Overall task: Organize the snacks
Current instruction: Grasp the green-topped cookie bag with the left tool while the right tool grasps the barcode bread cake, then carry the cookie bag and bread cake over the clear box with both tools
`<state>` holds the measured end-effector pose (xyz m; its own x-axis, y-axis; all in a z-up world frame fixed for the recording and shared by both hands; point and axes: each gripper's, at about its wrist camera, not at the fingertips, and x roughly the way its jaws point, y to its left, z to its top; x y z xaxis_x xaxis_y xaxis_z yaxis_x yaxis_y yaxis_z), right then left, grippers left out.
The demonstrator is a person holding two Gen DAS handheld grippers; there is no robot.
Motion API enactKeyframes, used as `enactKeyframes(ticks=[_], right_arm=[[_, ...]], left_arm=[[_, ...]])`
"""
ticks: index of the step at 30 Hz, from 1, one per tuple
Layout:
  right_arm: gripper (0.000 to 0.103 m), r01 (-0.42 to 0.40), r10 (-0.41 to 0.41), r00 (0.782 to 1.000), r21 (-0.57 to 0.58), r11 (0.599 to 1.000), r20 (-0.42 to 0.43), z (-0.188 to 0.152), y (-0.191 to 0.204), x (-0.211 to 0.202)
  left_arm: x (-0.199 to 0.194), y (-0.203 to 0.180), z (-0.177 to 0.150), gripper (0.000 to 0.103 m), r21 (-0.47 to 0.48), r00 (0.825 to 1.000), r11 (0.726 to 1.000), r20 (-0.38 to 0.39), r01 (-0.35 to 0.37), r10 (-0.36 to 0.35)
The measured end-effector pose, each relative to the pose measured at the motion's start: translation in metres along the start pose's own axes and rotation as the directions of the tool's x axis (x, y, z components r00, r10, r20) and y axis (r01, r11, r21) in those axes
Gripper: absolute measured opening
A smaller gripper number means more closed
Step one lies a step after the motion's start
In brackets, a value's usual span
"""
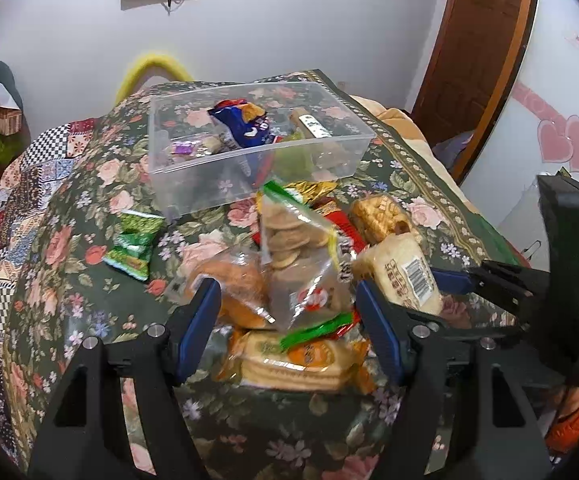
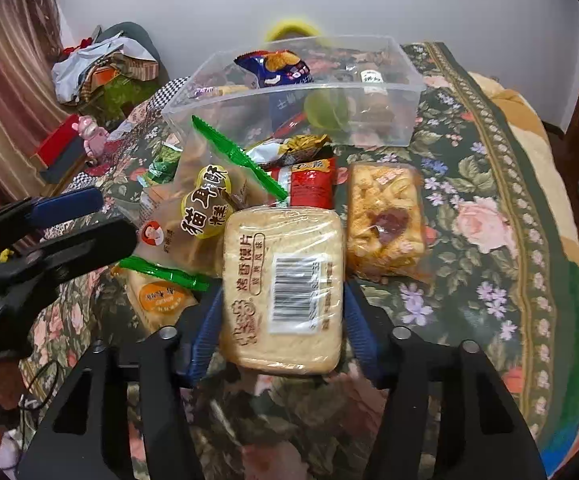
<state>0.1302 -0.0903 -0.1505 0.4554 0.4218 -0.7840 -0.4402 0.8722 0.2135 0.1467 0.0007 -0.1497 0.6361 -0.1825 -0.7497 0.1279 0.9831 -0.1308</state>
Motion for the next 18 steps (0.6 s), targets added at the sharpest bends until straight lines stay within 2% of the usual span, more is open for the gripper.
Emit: enactKeyframes(ticks=[5,11,18], right_arm=[[0.052,-0.001,0.001,1.000,0.017,1.000,0.011,-0.001,-0.011,-0.010],[0.052,0.008,-0.009,0.999,0.040,0.999,0.035,-0.001,-0.022,-0.021],[0.052,0.015,-0.017,0.999,0.042,0.999,0.049,0.003,-0.026,-0.024]], left_arm=[[0.014,-0.010,0.008,0.070,0.018,1.000,1.000,-0.009,0.022,-0.022],[0.044,-0.010,0.012,0.070,0.014,0.998,1.000,-0.065,-0.003,0.004],[0.053,-0.009,0.015,0.070,0.029,0.999,1.000,-0.053,-0.012,0.013]])
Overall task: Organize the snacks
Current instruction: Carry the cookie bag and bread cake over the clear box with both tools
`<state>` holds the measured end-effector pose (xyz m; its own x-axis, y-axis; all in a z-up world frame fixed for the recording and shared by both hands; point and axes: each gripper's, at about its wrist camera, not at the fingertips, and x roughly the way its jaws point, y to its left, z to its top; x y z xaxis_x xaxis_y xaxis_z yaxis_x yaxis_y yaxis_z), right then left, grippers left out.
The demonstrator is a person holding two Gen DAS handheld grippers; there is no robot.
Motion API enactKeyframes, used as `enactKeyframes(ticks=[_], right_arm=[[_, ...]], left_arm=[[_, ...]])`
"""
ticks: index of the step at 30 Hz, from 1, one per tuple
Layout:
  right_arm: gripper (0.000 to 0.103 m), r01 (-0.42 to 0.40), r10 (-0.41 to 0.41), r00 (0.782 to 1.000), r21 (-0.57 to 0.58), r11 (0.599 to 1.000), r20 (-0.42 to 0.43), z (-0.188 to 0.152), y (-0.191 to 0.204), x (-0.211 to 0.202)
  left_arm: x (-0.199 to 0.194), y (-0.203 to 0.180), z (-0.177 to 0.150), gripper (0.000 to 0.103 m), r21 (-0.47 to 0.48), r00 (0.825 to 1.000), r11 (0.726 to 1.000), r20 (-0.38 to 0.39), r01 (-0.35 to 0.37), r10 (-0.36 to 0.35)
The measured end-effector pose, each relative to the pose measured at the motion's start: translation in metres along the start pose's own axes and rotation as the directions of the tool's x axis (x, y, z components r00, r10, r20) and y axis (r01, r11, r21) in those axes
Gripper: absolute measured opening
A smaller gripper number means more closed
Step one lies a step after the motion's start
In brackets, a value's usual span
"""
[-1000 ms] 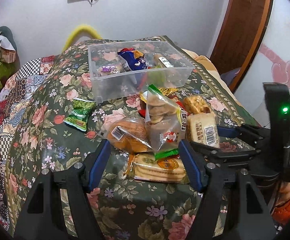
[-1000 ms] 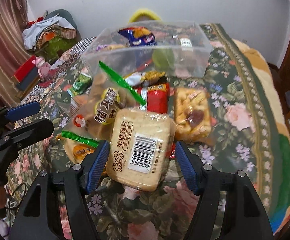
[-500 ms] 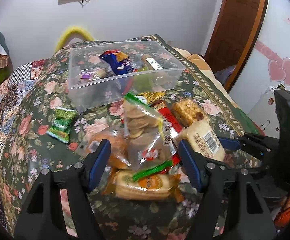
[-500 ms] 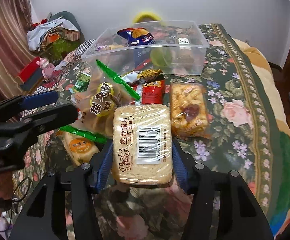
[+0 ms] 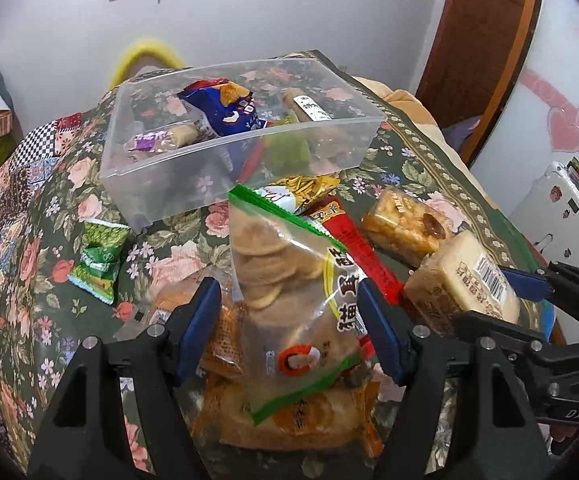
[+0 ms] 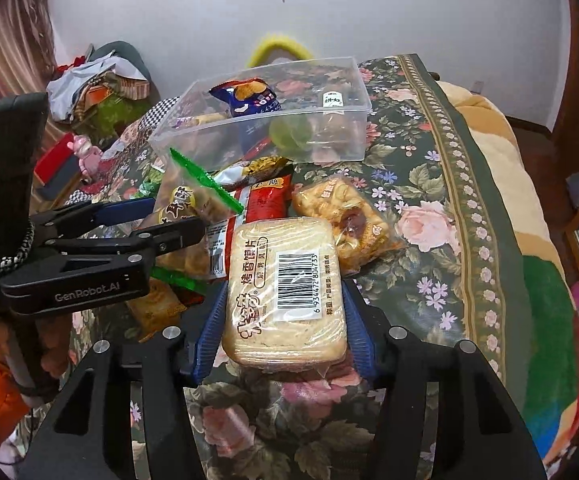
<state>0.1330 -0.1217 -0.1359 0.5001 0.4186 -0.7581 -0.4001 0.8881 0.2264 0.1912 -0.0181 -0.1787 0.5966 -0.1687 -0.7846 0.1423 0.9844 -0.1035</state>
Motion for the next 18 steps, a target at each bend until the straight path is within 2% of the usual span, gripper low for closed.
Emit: enactKeyframes(ticks=[2,5,9,18], right_arm=[[0.052,-0.001,0.001,1.000,0.001,1.000,0.005,0.001,0.000,-0.001],[0.052,0.001,-0.001,1.000,0.006,1.000,0.016,0.003,0.001,-0.003],[0.052,0.000,-0.001,0.999,0.012,1.000,0.033,0.005,0.001,-0.008],[0.052,0.000,0.000,0.996,0.000,1.000,0.086,0.020,0.008,-0.018]], left_arm=[[0.002,-0.002,0.000,0.070,0.015,1.000,1.000,0.002,0.003,-0.003],[0.004,-0.003,-0.001,0.053,0.022,1.000,1.000,0.007,0.000,0.000],[-0.004,0.000,-0.003,0.046,-0.008,1.000,1.000,0.025,0.018,-0.018],[-0.041,0.006,-0.003,0.046,-0.004,0.995,1.000,0.100,0.009,-0.009]])
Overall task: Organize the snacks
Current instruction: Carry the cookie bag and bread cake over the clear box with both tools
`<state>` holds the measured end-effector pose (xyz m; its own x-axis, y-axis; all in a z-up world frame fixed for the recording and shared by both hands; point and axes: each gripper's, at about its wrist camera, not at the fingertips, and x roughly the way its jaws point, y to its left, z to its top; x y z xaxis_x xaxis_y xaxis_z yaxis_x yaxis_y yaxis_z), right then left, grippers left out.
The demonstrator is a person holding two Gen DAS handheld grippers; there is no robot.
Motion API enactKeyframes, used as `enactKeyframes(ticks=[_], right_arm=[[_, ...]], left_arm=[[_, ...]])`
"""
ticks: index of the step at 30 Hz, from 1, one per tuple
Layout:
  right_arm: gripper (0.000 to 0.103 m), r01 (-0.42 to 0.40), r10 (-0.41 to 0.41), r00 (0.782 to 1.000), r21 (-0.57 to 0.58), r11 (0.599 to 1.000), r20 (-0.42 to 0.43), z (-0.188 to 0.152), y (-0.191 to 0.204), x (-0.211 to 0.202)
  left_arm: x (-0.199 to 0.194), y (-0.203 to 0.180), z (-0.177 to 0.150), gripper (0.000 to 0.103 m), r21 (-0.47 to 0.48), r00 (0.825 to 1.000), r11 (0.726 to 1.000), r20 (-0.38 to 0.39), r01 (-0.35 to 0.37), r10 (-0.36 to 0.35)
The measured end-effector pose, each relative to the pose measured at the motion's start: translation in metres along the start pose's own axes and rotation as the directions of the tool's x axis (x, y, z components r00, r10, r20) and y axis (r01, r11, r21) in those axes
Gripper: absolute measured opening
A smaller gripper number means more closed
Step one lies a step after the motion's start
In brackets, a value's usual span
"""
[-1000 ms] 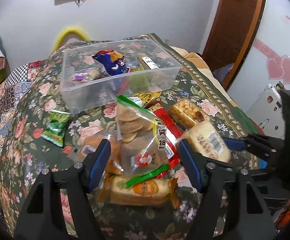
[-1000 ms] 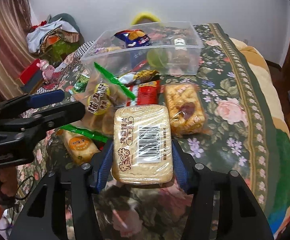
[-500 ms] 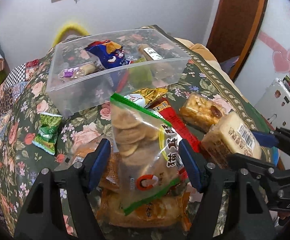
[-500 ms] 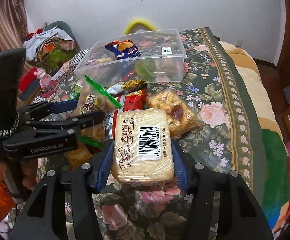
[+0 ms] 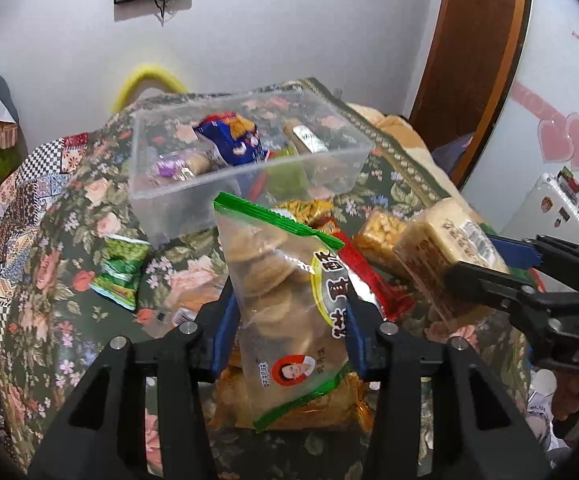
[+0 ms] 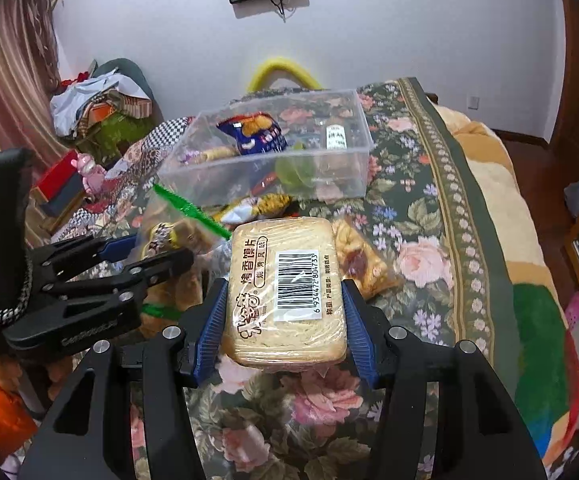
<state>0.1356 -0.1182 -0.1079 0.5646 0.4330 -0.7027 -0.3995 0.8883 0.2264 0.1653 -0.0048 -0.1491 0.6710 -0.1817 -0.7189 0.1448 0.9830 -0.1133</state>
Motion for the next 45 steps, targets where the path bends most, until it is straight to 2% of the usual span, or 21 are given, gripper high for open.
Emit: enactKeyframes(ticks=[7,10,21,26,32,45], right_arm=[[0.052,-0.012,0.013,0.998,-0.005,1.000,0.062,0.023,0.007,-0.001],[0.052,-0.010,0.011,0.996,-0.017,1.000,0.090,0.037,0.012,0.000],[0.052,0.015,-0.007,0.988,-0.051,0.999,0.155,0.082,0.014,0.011],[0.052,0.034,-0.025,0.987,-0.059,0.998,0.156,0.098,0.015,0.026],[0.052,0.041,-0.032,0.990,-0.062,0.997,0.140,0.117,0.011,0.050],[0.052,0.061,-0.056,0.996,-0.065,0.996,0.067,0.149,0.002,0.106]], left_arm=[[-0.024,0.012,0.018,0.046,-0.034,0.998,0.999,0.068,0.009,-0.007],[-0.031,0.019,0.028,0.046,-0.041,0.996,0.999,0.093,-0.007,0.011],[-0.031,0.055,0.070,0.046,-0.083,0.986,0.996,0.160,-0.039,0.052],[-0.015,0.076,0.088,0.046,-0.101,0.984,0.993,0.162,-0.059,0.075],[0.017,0.096,0.101,0.046,-0.122,0.988,0.990,0.129,-0.071,0.087],[0.079,0.113,0.130,0.046,-0.128,0.994,0.989,0.063,-0.076,0.084]])
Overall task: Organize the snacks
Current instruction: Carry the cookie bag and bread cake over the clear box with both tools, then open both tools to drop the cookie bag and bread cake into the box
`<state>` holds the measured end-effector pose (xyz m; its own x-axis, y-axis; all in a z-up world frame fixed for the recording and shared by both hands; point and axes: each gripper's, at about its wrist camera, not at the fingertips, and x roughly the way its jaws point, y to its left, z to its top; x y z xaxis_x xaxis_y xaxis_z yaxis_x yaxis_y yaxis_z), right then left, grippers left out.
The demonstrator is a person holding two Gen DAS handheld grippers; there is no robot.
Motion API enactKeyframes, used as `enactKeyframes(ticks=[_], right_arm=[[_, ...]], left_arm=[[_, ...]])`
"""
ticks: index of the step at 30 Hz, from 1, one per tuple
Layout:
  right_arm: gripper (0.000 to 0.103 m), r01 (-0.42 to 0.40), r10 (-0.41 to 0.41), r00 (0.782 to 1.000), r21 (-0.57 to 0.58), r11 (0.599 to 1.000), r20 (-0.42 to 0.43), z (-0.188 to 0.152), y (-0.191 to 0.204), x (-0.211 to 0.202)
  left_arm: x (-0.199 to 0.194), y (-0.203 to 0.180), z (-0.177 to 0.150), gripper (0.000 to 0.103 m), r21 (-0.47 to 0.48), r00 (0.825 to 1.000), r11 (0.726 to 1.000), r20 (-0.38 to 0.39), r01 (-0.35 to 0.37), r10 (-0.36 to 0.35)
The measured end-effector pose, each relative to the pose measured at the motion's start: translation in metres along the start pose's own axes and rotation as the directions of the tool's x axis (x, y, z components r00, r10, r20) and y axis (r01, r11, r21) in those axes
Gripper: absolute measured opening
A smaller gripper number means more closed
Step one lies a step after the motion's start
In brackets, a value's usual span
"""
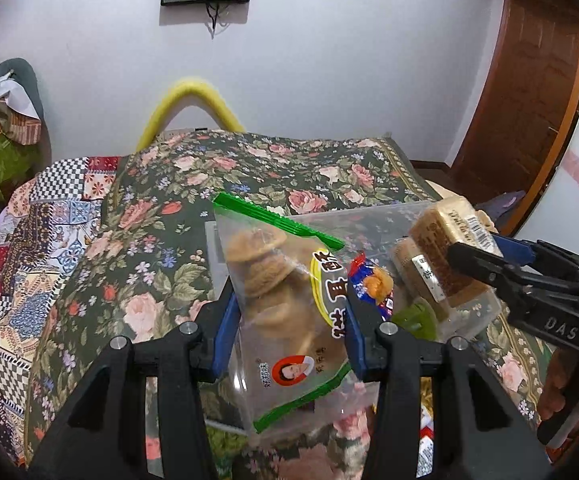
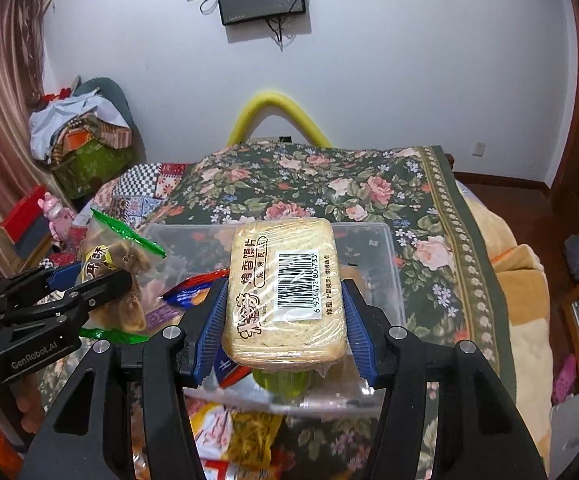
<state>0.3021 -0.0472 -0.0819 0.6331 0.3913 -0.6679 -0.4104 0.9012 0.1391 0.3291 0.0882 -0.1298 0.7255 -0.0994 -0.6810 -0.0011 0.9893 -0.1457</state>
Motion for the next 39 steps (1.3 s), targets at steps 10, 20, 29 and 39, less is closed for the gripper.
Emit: enactKeyframes(ticks=[10,20,29,39], right_arm=[[0.052,0.007,-0.007,0.996,-0.001,1.000,-0.088,0.003,-0.002,0.034],[0.052,0.023,-0.025,0.992,-0.020,1.000,-0.121,0.004,-0.004,0.044],[0.053,0.021,-0.021,0.995,0.003,1.000,-0.099,0.008,-0.012,0.028],[0.055,0.026,-0.026,1.000,-0.029,0.999,-0.016,0.001,-0.005,-0.029]], left_arm=[[0.031,-0.003,0.007,0.046,0.017,0.999,0.999,-0.040,-0.031,0.031],[0.048,-0.007,0.002,0.048,0.024,0.995,1.000,-0.096,-0.020,0.022],[0.017,-0.011,0.006,0.067,0.032,0.999,0.999,-0.043,-0.002,0.003],[-0.036,-0.008,-0.001,0.068,0.047,1.000,0.999,0.011,-0.013,0.012]])
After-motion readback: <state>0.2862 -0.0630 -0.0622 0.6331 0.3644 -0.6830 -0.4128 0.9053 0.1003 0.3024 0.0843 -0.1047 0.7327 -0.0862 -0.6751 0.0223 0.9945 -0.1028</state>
